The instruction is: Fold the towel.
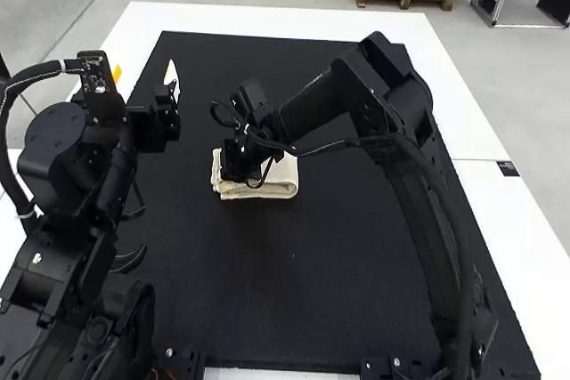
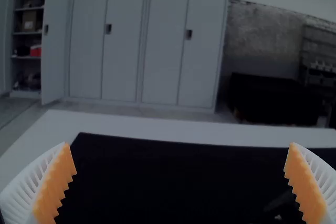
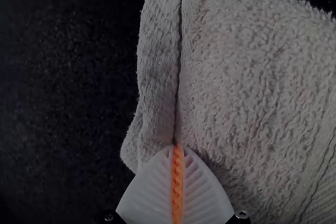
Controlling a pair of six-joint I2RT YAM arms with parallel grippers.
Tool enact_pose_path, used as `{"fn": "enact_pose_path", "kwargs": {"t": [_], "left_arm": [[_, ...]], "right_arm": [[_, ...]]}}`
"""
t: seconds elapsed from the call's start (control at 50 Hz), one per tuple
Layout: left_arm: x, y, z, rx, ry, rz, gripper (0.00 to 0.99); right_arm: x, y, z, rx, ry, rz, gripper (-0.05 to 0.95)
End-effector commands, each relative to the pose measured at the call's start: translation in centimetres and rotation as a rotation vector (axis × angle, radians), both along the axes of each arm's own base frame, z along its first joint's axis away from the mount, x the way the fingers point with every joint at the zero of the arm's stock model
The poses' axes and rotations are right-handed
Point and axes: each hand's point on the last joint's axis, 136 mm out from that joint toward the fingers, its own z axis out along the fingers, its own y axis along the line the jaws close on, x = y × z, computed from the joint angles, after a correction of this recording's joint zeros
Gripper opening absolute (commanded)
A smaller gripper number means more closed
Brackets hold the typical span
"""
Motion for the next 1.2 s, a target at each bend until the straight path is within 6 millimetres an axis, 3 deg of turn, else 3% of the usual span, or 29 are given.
{"fn": "enact_pose_path", "kwargs": {"t": [0.0,0.48,0.92,1.18], "left_arm": [[-0.5,0.4,0.7,-0.013,-0.029,0.013,0.936],[-0.5,0.4,0.7,-0.012,-0.03,0.013,0.936],[-0.5,0.3,0.7,-0.013,-0.031,0.012,0.936],[-0.5,0.4,0.7,-0.015,-0.031,0.013,0.936]], "right_arm": [[-0.2,1.3,2.3,0.027,-0.039,0.025,0.0],[1.2,2.2,6.4,0.045,-0.095,0.021,0.0],[4.0,2.1,15.4,0.127,-0.191,-0.023,0.0],[3.8,1.5,15.4,0.103,-0.189,-0.024,0.0]]}}
